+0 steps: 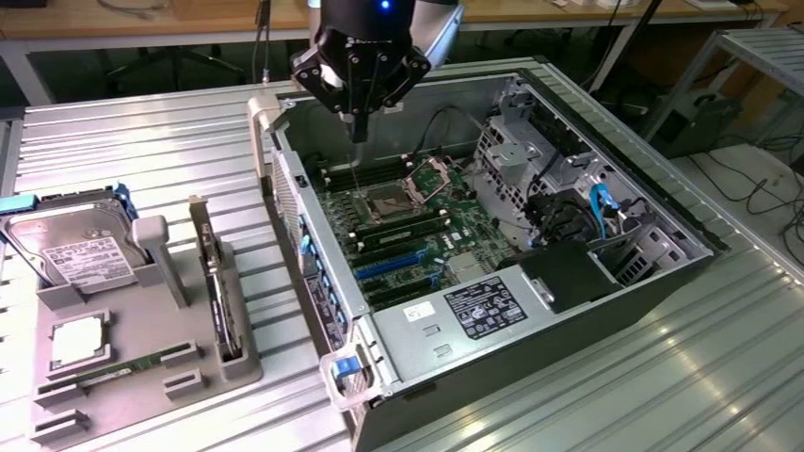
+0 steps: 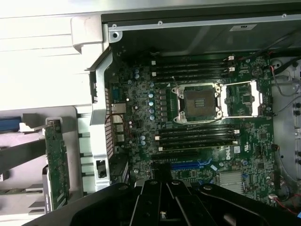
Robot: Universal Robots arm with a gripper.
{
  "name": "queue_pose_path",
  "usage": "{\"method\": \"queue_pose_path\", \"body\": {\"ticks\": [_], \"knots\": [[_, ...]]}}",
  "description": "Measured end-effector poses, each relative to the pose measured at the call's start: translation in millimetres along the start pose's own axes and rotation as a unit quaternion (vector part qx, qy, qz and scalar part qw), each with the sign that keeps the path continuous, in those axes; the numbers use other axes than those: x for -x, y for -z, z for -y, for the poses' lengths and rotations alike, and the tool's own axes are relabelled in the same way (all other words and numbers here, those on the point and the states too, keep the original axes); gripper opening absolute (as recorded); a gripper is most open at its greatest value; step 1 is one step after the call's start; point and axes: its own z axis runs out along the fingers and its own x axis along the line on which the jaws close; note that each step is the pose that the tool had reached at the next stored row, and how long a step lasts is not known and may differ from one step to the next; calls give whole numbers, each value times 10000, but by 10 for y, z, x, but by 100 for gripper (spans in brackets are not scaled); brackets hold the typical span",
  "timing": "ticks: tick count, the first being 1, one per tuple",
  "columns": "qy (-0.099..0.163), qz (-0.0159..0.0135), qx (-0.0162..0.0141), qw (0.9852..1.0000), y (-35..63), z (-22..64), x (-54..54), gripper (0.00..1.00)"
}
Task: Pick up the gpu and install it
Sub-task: 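Reach for the gpu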
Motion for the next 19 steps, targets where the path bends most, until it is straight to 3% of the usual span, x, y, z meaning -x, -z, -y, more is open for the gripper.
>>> {"method": "queue_pose_path", "body": {"ticks": [19], "knots": [[0,0,0,10000,2,22,-58,11]]}}
